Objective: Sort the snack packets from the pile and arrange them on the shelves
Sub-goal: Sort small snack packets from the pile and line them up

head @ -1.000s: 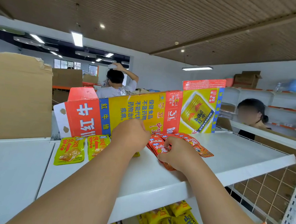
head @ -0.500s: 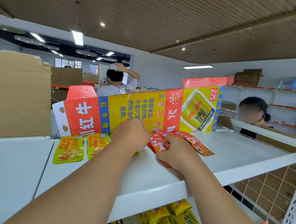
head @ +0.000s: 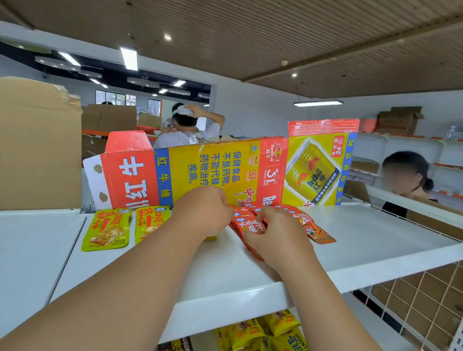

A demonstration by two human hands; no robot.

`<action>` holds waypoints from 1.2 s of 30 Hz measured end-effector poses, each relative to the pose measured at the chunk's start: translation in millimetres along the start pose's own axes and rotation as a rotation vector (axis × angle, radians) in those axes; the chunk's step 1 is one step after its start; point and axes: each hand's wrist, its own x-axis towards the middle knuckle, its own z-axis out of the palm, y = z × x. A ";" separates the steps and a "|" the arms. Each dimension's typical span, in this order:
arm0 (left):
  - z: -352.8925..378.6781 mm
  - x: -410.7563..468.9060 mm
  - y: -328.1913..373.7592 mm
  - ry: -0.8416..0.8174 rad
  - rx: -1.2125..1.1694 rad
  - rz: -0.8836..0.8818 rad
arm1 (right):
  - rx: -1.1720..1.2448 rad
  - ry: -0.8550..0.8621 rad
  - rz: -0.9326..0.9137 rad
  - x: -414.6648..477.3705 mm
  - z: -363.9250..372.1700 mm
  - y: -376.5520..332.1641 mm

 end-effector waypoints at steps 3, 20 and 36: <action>3.8 -0.1 -2.5 -0.007 0.013 0.007 | 0.011 0.024 0.006 -0.1 -0.2 0.4; -59.1 -23.0 -23.4 0.064 0.290 0.158 | 0.316 -0.004 -0.125 27.7 -21.3 -30.9; -241.3 -179.0 -175.3 0.183 0.421 -0.483 | 0.484 -0.340 -0.657 14.1 -9.1 -277.9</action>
